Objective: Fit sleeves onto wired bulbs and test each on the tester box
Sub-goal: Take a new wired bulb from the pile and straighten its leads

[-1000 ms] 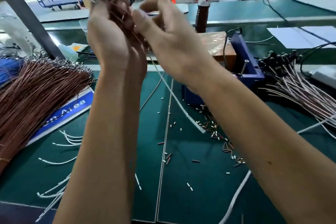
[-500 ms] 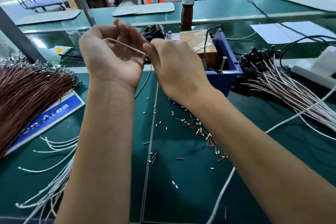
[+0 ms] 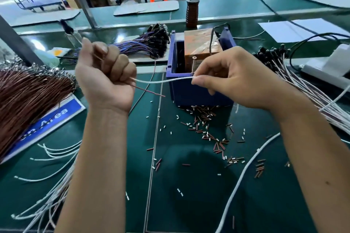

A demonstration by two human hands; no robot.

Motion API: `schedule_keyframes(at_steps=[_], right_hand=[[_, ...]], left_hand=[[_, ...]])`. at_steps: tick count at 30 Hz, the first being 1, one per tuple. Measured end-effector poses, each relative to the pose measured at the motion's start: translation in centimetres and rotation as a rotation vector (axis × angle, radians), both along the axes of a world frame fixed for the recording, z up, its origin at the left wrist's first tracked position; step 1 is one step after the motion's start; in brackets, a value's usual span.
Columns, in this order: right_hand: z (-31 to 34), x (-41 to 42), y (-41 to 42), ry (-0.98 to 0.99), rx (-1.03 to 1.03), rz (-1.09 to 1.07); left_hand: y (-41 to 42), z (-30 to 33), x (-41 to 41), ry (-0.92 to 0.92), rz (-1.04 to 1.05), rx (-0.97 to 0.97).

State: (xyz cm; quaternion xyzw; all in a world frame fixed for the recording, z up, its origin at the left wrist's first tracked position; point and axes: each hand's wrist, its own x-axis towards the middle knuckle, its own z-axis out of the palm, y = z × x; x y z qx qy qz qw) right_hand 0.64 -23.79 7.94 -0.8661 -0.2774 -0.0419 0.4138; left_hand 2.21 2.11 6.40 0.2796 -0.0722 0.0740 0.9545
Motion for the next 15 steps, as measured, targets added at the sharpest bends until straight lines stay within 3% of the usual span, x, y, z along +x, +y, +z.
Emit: schedule_keyframes(at_steps=[7,12,15], right_hand=[[-1.8,-0.9,3.0,0.191,-0.026,0.075],[-2.0,-0.7,2.3,0.183,0.144,0.048],[-1.6,-0.5,1.7,0.140,0.178,0.026]], left_hand=[[-4.2,-0.5,-1.3,0.016,0.061,-0.347],[-4.4,-1.3,-1.4,0.028,0.071,-0.293],[-4.0,-2.0,-1.5,-0.016,-0.046,-0.127]])
